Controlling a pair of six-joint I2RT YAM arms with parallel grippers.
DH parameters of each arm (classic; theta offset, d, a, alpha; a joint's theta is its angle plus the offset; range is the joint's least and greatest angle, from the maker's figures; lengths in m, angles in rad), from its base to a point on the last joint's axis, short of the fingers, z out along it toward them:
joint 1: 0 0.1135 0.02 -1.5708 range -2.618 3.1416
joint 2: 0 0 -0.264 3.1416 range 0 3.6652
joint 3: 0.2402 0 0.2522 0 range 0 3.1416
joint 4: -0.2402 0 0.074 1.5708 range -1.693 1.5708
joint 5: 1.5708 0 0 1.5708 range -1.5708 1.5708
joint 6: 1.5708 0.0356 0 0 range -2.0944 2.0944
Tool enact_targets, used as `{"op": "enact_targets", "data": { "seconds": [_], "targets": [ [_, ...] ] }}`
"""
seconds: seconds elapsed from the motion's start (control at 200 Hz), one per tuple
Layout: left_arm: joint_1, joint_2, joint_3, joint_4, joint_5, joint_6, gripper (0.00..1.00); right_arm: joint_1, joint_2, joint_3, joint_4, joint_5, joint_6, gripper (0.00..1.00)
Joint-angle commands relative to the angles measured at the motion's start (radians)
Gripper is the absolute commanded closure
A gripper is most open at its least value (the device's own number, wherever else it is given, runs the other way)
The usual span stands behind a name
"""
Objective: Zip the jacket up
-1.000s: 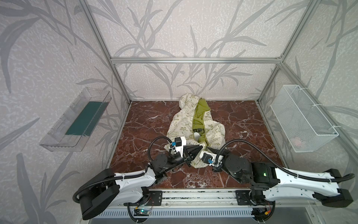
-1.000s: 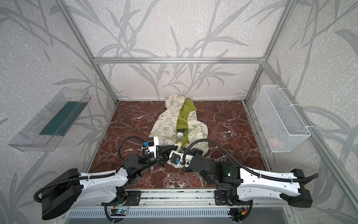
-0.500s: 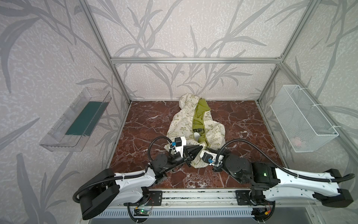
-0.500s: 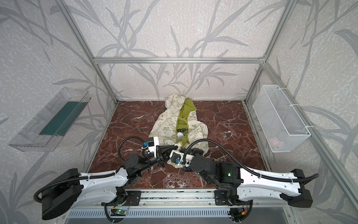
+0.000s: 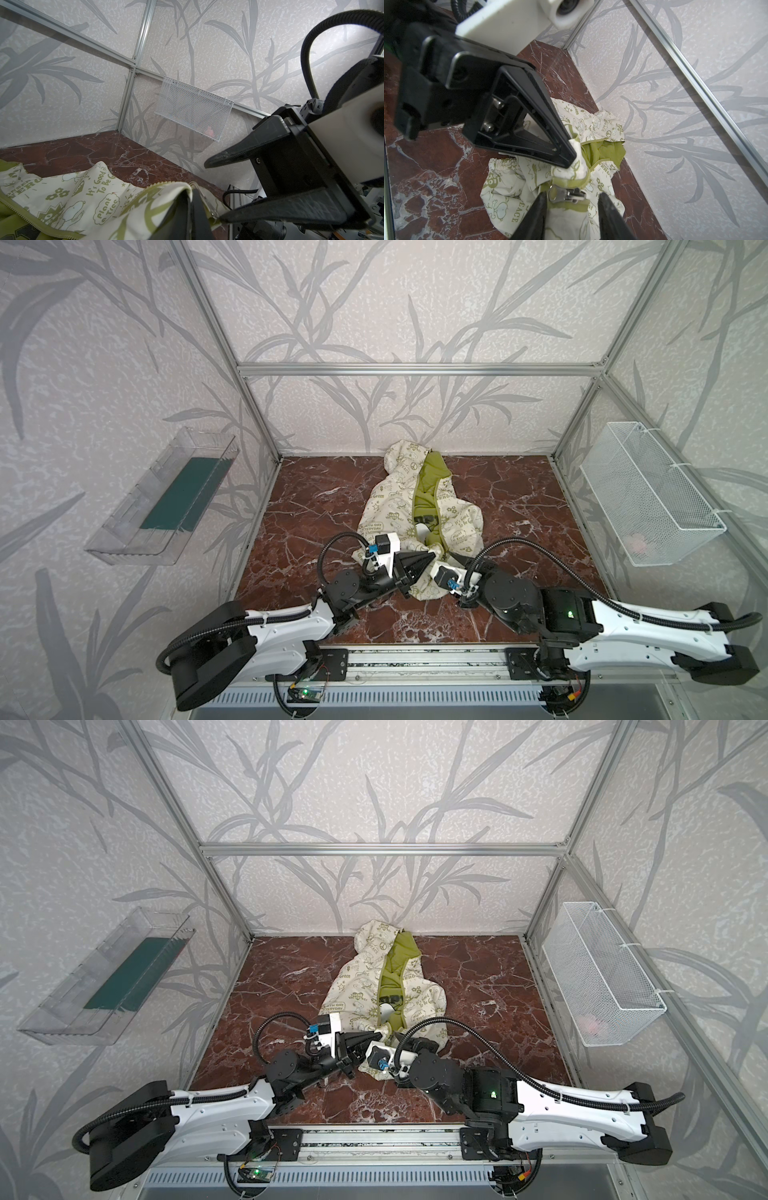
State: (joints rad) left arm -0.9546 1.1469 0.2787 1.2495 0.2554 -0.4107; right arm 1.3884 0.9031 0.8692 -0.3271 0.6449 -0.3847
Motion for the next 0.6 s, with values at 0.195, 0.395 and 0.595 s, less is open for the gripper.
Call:
{"op": "enact_targets", "data": {
  "seconds": [0.195, 0.395, 0.595],
  "targets": [
    [-0.003, -0.012, -0.006, 0.033, -0.005, 0.017, 1.0, 0.006, 0.037, 0.035, 0.029, -0.003, 0.01, 0.49],
    [-0.003, -0.013, -0.008, 0.033, -0.006, 0.015, 1.0, 0.003, 0.037, 0.042, 0.031, 0.001, 0.009, 0.57],
    [-0.003, -0.006, -0.007, 0.033, -0.007, 0.016, 1.0, 0.003, 0.03, 0.044, 0.021, -0.002, 0.012, 0.63]
  ]
}}
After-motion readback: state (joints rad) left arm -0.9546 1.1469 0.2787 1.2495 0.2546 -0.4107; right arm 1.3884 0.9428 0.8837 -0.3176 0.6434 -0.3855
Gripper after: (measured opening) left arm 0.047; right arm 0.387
